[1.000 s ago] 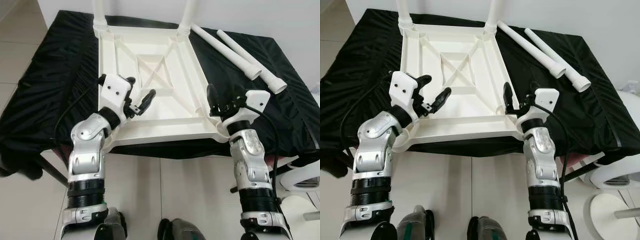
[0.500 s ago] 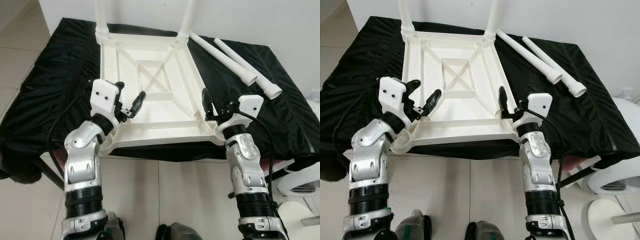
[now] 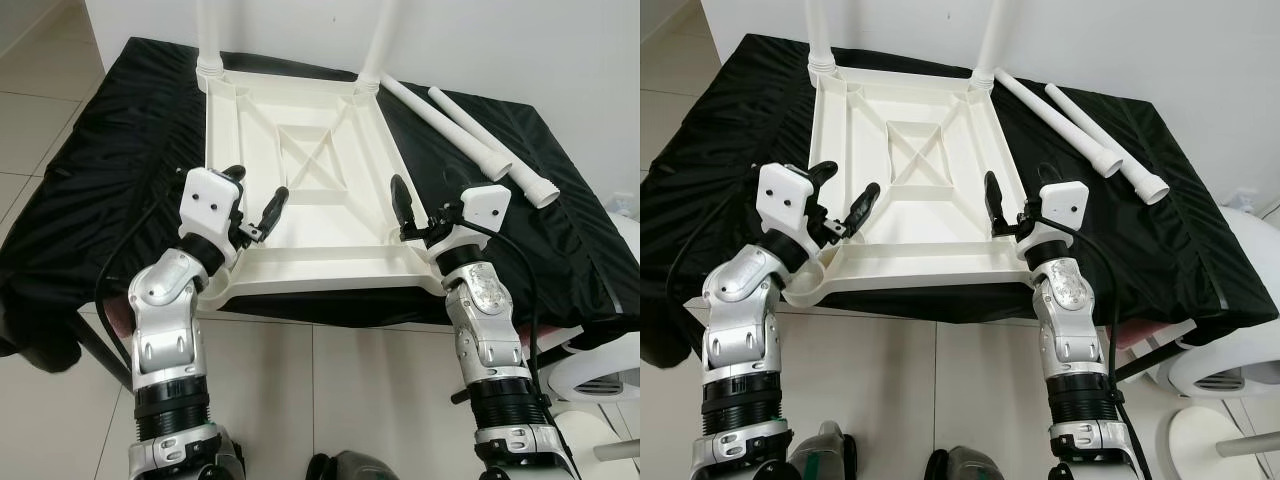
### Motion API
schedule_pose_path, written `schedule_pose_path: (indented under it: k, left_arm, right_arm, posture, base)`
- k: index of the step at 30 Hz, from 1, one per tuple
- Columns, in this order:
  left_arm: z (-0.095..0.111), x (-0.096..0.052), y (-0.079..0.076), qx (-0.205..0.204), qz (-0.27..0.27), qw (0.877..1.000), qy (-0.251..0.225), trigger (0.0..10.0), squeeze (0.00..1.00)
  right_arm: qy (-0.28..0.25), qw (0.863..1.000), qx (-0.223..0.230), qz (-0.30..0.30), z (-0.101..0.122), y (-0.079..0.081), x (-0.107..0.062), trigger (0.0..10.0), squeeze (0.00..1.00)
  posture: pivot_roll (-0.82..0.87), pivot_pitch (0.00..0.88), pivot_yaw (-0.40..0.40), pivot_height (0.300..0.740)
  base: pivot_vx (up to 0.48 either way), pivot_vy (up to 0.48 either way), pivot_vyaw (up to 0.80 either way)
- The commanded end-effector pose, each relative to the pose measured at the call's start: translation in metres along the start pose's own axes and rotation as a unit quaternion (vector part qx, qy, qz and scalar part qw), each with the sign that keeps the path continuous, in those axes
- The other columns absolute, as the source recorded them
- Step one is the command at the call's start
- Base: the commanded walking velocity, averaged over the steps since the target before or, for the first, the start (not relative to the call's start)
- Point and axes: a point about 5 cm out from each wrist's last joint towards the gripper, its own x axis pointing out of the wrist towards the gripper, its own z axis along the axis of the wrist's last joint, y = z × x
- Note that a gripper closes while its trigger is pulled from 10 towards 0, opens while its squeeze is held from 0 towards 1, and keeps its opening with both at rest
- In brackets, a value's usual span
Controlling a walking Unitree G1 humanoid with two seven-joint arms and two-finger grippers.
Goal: Building children table
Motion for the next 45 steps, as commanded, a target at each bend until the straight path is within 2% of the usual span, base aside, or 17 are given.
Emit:
schedule_pose_path:
  k: [1, 6, 7, 8, 10, 11, 20, 25, 30, 37, 45]
  left_arm:
    - [-0.004, -0.005, 0.023, -0.006, 0.256, 0.967, 0.014, 10.0, 0.0]
    - [-0.017, -0.012, 0.029, 0.001, 0.281, 0.959, 0.043, 10.0, 0.0]
    - [-0.024, -0.018, 0.034, -0.017, 0.308, 0.949, 0.059, 10.0, 0.0]
    - [-0.024, -0.018, 0.034, -0.017, 0.308, 0.949, 0.059, 10.0, 0.0]
    - [-0.033, -0.025, 0.042, -0.024, 0.342, 0.935, 0.087, 10.0, 0.0]
    - [-0.035, -0.027, 0.043, -0.024, 0.349, 0.932, 0.093, 10.0, 0.0]
    - [-0.024, -0.018, 0.039, 0.009, 0.326, 0.943, 0.069, 10.0, 0.0]
    - [-0.02, -0.016, 0.038, 0.019, 0.323, 0.944, 0.06, 10.0, 0.0]
    - [-0.013, -0.009, 0.029, 0.025, 0.283, 0.958, 0.039, 10.0, 0.0]
    - [-0.013, -0.004, 0.022, 0.02, 0.286, 0.958, 0.035, 10.0, 0.0]
    - [-0.013, -0.003, 0.021, 0.018, 0.281, 0.959, 0.033, 10.0, 0.0]
  right_arm:
    - [-0.001, 1.0, -0.004, -0.005, -0.001, -0.001, 0.0, 10.0, 0.0]
    - [0.01, 1.0, -0.013, -0.017, -0.009, -0.007, -0.004, 10.0, 0.0]
    - [0.02, 0.999, -0.014, -0.038, -0.013, -0.016, -0.008, 10.0, 0.0]
    - [0.02, 0.999, -0.014, -0.038, -0.013, -0.016, -0.008, 10.0, 0.0]
    - [0.036, 0.995, -0.028, -0.083, -0.019, -0.035, -0.014, 10.0, 0.0]
    - [0.04, 0.994, -0.029, -0.1, -0.02, -0.041, -0.016, 10.0, 0.0]
    - [0.037, 0.994, -0.039, -0.098, -0.018, -0.042, -0.019, 10.0, 0.0]
    - [0.035, 0.994, -0.039, -0.096, -0.018, -0.041, -0.02, 10.0, 0.0]
    - [0.032, 0.996, -0.037, -0.08, -0.018, -0.035, -0.018, 10.0, 0.0]
    - [0.029, 0.996, -0.034, -0.071, -0.018, -0.029, -0.014, 10.0, 0.0]
    - [0.03, 0.997, -0.034, -0.064, -0.017, -0.026, -0.011, 10.0, 0.0]
  posture:
    - [0.11, 0.019, -0.112, 0.74]
    - [0.11, 0.019, -0.102, 0.74]
    - [0.11, 0.018, -0.098, 0.74]
    - [0.11, 0.018, -0.098, 0.74]
    - [0.1, 0.015, -0.093, 0.74]
    - [0.1, 0.015, -0.091, 0.74]
    - [0.07, 0.013, -0.084, 0.74]
    - [0.07, 0.014, -0.084, 0.74]
    - [0.07, 0.018, -0.085, 0.74]
    - [0.07, 0.018, -0.091, 0.74]
    - [0.07, 0.021, -0.096, 0.74]
  base:
    - [0.0, 0.0, 0.0]
    - [0.0, 0.0, 0.0]
    - [0.0, 0.0, 0.0]
    - [0.0, 0.0, 0.0]
    - [0.0, 0.0, 0.0]
    - [0.0, 0.0, 0.0]
    - [0.0, 0.0, 0.0]
    - [0.0, 0.0, 0.0]
    - [0.0, 0.0, 0.0]
    - [0.0, 0.0, 0.0]
    - [0.0, -0.169, 0.0]
